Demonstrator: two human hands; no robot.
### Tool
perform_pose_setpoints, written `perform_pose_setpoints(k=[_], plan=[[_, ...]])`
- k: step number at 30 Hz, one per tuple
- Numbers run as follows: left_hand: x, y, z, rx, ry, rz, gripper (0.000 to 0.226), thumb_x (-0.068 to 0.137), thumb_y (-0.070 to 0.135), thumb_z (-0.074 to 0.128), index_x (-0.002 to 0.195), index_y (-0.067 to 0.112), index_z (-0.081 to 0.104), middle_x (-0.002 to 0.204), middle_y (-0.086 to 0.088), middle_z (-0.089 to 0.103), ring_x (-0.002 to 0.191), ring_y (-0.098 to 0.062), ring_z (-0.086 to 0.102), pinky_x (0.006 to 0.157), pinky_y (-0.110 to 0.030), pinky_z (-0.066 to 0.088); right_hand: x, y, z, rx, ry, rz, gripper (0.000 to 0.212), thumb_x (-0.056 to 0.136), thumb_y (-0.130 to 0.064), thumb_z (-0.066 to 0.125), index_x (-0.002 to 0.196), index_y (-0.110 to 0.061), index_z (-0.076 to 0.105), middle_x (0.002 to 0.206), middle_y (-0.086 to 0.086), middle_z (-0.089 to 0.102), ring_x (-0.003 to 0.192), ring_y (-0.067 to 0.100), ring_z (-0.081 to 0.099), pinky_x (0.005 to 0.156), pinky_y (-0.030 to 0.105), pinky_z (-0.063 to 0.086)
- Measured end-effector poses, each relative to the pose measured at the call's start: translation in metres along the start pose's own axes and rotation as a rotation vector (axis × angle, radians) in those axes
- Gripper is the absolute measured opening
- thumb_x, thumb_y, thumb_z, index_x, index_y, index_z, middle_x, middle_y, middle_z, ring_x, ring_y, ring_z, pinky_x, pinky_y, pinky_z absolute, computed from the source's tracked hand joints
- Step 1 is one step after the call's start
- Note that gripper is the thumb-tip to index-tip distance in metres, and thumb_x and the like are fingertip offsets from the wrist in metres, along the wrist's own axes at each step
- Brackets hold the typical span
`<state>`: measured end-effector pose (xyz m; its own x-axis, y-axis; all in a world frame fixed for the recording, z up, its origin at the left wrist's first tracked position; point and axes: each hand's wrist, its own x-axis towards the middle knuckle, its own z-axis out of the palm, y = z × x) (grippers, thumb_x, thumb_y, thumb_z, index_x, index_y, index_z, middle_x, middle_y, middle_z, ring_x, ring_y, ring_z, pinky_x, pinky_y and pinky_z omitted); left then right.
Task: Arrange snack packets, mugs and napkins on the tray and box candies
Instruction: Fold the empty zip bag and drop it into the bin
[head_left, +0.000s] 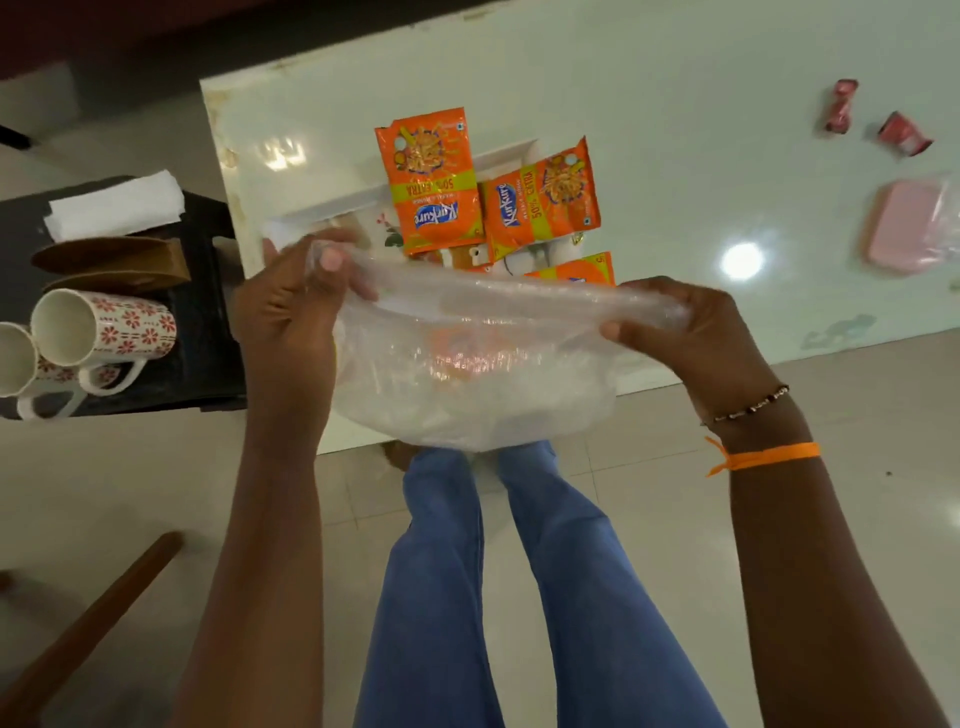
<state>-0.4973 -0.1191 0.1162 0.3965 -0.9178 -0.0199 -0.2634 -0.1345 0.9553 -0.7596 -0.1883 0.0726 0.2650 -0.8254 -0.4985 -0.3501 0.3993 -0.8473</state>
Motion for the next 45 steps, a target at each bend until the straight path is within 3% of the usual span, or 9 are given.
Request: perform_pose_setpoints(k=[7,13,15,19,23,28,33,40,45], plan=[[0.004,-0.025,0.02,0.004,-0.49,-0.336,0.082,0.078,0.026,0.068,0.141,0.042,0.018,0.131,0.038,0.039,0.128,0.009,0.039,0.104,-0.025,0.043,0.003,0.01,0.001,0.3,0.164,0.055,0.015,0.087,-0.017,0.06,0.086,-0.028,0.05,0.078,-0.01,0.061,0.068,-0.001,0.066,0.048,0.024,0.055],[-0.002,-0.048,0.042,-0.108,-0.331,-0.54,0.053,0.088,0.004,0.057,0.124,0.035,0.036,0.119,0.004,0.056,0.083,-0.002,0.067,0.045,-0.019,0.049,-0.014,0.035,-0.021,0.277,-0.035,0.019,0.052,0.076,0.021,0.055,0.091,-0.027,0.04,0.09,-0.004,0.072,0.076,0.017,0.068,0.061,0.032,0.058],[-0.003,-0.047,0.058,-0.44,-0.083,-0.724,0.014,0.095,0.02,0.046,0.107,0.027,0.046,0.1,0.001,0.06,0.07,-0.004,0.068,0.054,-0.021,0.052,-0.021,0.034,-0.013,0.432,0.134,0.018,0.048,0.077,0.023,0.048,0.09,-0.022,0.04,0.085,-0.001,0.073,0.065,0.015,0.067,0.055,0.024,0.054],[-0.023,-0.034,0.098,-0.706,-0.234,-1.003,0.044,0.093,0.057,0.026,0.113,0.03,0.055,0.113,-0.001,0.061,0.101,-0.025,0.06,0.095,-0.043,0.042,-0.037,0.031,0.027,0.67,0.479,0.081,0.041,0.08,0.018,0.049,0.098,-0.018,0.041,0.101,0.014,0.066,0.07,0.022,0.056,0.055,0.025,0.045],[-0.04,-0.018,0.13,-0.43,-0.253,-0.955,0.047,0.09,0.017,0.055,0.135,0.018,0.041,0.132,-0.011,0.057,0.111,-0.031,0.061,0.086,-0.043,0.054,-0.061,0.043,0.052,0.634,0.527,0.148,0.034,0.08,0.008,0.06,0.1,-0.019,0.051,0.106,0.012,0.064,0.094,0.024,0.063,0.08,0.041,0.052],[-0.038,-0.015,0.119,-0.267,-0.437,-0.826,0.06,0.088,-0.004,0.049,0.14,0.021,0.034,0.126,-0.005,0.058,0.097,-0.019,0.064,0.075,-0.032,0.056,-0.073,0.059,0.01,0.703,0.495,0.388,0.028,0.089,-0.042,0.049,0.106,-0.026,0.064,0.082,-0.017,0.069,0.069,-0.007,0.062,0.061,0.021,0.049],[-0.048,-0.011,0.127,-0.298,-0.573,-0.84,0.05,0.084,-0.009,0.048,0.11,0.033,0.054,0.108,0.001,0.067,0.096,-0.019,0.064,0.084,-0.035,0.054,-0.063,0.052,-0.014,0.672,-0.052,0.367,0.03,0.095,-0.021,0.041,0.119,-0.014,0.059,0.068,-0.009,0.072,0.061,0.002,0.067,0.056,0.015,0.055],[-0.052,0.011,0.195,-0.413,-0.436,-0.855,0.035,0.089,-0.004,0.035,0.083,0.009,0.067,0.057,0.007,0.071,0.054,-0.006,0.067,0.054,-0.018,0.056,-0.075,0.071,-0.049,0.268,0.29,0.29,0.019,0.077,0.0,0.066,0.088,0.015,0.067,0.1,0.016,0.072,0.083,-0.001,0.06,0.088,0.025,0.039],[-0.035,0.039,0.258,-0.281,-0.398,-0.412,0.05,0.069,-0.02,0.029,0.06,0.013,0.066,0.1,-0.001,0.068,0.088,-0.017,0.066,0.067,-0.023,0.051,-0.064,0.079,-0.095,1.466,0.133,0.305,0.052,0.082,-0.059,0.042,0.105,-0.019,0.065,0.104,0.006,0.072,0.091,0.025,0.071,0.076,0.039,0.057]])
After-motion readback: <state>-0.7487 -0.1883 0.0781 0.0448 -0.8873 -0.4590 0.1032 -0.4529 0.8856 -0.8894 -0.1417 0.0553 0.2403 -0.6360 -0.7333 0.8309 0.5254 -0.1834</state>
